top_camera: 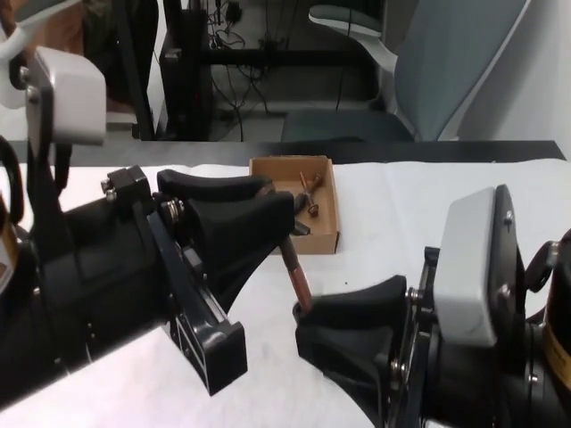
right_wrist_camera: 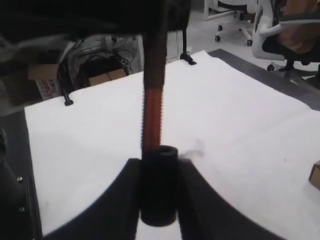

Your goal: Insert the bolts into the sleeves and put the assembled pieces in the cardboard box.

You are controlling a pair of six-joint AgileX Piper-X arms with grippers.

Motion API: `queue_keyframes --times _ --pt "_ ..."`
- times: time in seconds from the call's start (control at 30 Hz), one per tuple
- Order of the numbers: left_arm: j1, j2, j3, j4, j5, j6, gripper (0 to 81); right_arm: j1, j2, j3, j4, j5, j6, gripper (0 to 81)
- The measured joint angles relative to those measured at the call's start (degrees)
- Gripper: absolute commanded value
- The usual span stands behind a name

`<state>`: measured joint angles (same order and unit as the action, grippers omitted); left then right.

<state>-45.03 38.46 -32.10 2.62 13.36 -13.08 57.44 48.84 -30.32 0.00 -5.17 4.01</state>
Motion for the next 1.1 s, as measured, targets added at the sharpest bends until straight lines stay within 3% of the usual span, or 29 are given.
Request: queue_keyframes --times 0.67,0.7,0.77,0.83,0.9,1.1 --pt "-0.1 0.0 0.0 0.7 0.4 2.4 1.0 0.0 0.0 0.0 -2.4 0.0 2.1 0.6" --pt "-0.1 0.0 0.0 1.4 1.5 2.4 4.5 0.0 0.0 0.0 -2.9 0.0 2.1 0.6" --pt "-0.1 0.0 0.0 3.1 3.1 2.4 20.0 0.0 0.0 0.0 -3.6 -0.5 2.1 0.6" --pt "-0.1 0.0 0.0 5.8 4.3 2.8 42.0 0.0 0.0 0.0 -4.5 -0.9 2.1 0.6" --pt "-0.1 0.0 0.0 8.2 5.0 2.8 70.0 0.0 0.1 0.0 -5.5 -0.4 2.1 0.6" --pt "-0.1 0.0 0.0 7.0 2.4 2.8 70.0 -0.6 0.5 0.0 -3.9 5.9 0.5 0.6"
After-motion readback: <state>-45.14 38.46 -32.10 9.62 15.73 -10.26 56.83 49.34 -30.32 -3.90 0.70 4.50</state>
